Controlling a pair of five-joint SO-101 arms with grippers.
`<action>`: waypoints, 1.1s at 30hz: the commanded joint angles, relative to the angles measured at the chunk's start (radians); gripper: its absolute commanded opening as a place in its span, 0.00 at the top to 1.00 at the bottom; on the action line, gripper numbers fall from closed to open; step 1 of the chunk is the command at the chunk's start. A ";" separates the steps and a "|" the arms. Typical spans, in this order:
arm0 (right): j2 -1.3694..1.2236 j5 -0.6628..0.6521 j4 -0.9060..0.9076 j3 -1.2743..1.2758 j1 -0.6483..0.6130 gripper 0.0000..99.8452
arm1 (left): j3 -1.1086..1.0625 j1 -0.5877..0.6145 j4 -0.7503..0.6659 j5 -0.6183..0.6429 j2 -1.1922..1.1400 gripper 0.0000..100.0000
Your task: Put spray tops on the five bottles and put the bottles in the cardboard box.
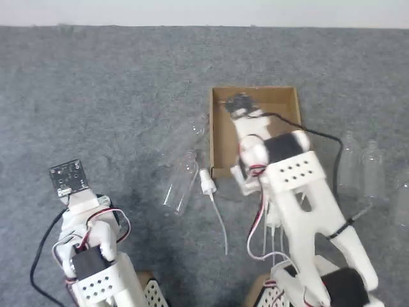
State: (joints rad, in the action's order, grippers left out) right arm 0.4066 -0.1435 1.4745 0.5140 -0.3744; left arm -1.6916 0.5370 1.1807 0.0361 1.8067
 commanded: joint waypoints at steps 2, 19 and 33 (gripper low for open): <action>0.056 -0.089 -0.061 0.146 0.068 0.96 | 0.007 -0.002 -0.023 -0.003 0.015 0.98; 0.056 -0.112 -0.157 0.318 0.073 0.84 | 0.007 -0.002 -0.023 -0.003 0.015 0.98; 0.044 -0.109 -0.214 0.367 0.077 0.84 | 0.007 -0.002 -0.023 -0.003 0.015 0.98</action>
State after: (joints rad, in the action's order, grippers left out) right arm 0.4143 -0.2432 1.3011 0.8700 -0.3115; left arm -1.6916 0.5370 1.1807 0.0361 1.8067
